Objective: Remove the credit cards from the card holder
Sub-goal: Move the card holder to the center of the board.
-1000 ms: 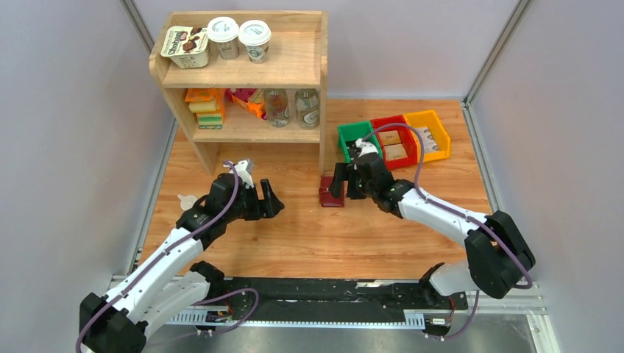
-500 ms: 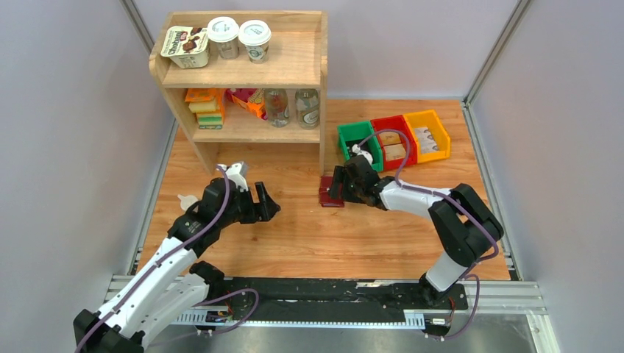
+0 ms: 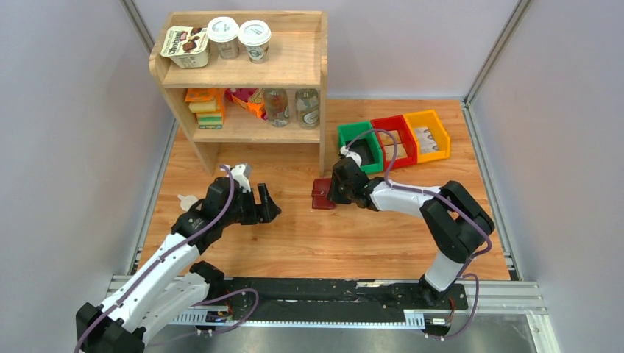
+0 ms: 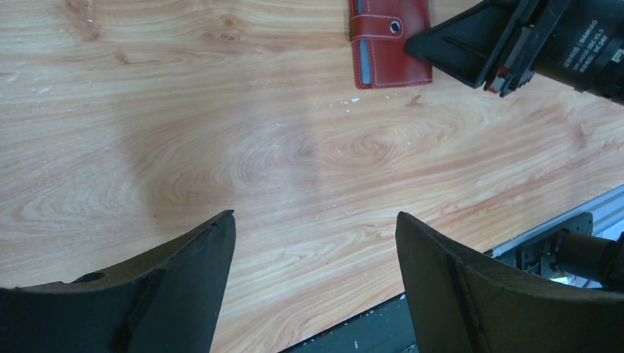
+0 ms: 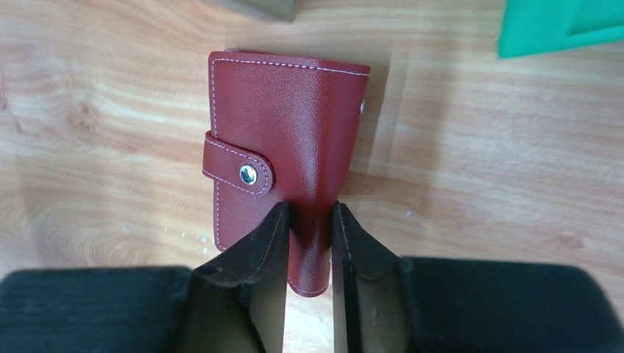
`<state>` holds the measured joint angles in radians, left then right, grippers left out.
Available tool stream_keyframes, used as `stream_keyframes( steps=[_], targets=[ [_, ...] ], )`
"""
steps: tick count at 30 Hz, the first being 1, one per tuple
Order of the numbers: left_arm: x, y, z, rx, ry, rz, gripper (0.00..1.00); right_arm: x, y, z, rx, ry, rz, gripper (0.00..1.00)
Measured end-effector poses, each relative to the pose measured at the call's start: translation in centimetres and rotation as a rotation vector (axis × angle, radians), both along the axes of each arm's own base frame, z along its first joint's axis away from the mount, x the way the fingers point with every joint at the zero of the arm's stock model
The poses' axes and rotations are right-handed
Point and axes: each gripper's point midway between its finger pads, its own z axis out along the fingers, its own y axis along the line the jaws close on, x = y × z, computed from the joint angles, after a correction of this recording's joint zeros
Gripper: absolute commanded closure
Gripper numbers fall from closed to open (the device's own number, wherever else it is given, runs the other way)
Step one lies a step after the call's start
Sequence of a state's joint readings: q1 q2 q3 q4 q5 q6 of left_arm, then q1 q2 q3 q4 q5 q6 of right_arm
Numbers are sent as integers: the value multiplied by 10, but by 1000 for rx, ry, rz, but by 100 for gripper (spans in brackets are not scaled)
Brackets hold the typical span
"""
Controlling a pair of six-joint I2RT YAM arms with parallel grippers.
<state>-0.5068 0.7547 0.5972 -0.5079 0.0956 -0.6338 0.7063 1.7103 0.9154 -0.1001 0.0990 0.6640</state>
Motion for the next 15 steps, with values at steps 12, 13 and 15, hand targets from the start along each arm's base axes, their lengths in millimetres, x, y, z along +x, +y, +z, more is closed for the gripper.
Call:
stream_keyframes(
  steps=[12,13,15],
  targets=[
    [1,-15,-13,-51,37,-37,13,-94,-8,5,-71,88,169,47],
    [1,-16,-16,-58,42,-36,14,-96,-16,7,-100,87,164,41],
    [-1,-17,-20,-66,53,-34,13,-98,-27,15,-138,78,155,32]
  ],
)
